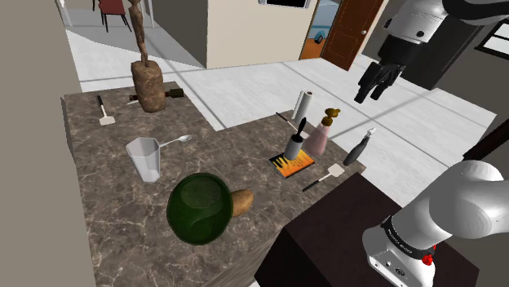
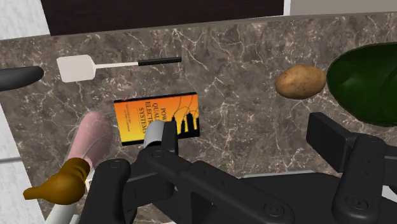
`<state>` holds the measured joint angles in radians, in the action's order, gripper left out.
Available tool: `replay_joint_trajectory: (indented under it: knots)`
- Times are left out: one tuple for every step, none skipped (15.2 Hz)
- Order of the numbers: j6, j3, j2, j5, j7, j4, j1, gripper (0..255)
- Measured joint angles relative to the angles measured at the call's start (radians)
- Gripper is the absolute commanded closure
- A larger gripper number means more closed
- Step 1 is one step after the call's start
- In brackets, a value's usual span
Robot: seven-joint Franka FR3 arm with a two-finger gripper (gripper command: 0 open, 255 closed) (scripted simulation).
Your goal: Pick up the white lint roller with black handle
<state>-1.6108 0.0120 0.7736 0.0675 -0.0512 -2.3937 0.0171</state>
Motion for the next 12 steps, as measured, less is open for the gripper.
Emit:
replay_joint_trajectory:
  knots:
    - [0.0,0.0,0.0,0.0,0.0,0.0,0.0,0]
    - [-0.009,0.006,-0.018,-0.002,0.009,0.001,0.0,0]
    - [-0.02,0.014,-0.05,-0.005,0.024,0.01,0.001,0]
    - [-0.037,0.024,-0.084,-0.008,0.04,0.011,0.001,0]
    - [-0.049,0.036,-0.127,-0.011,0.059,0.025,0.001,0]
    - [-0.058,0.045,-0.167,-0.013,0.077,0.04,0.003,0]
    - [-0.071,0.059,-0.205,-0.018,0.1,0.047,0.001,0]
    - [-0.085,0.066,-0.254,-0.017,0.116,0.065,0.005,0]
    - [-0.1,0.078,-0.295,-0.02,0.138,0.073,0.004,0]
    - [-0.111,0.083,-0.339,-0.017,0.152,0.088,0.007,0]
    - [-0.115,0.09,-0.379,-0.017,0.169,0.106,0.009,0]
    - [-0.134,0.102,-0.425,-0.018,0.193,0.116,0.007,0]
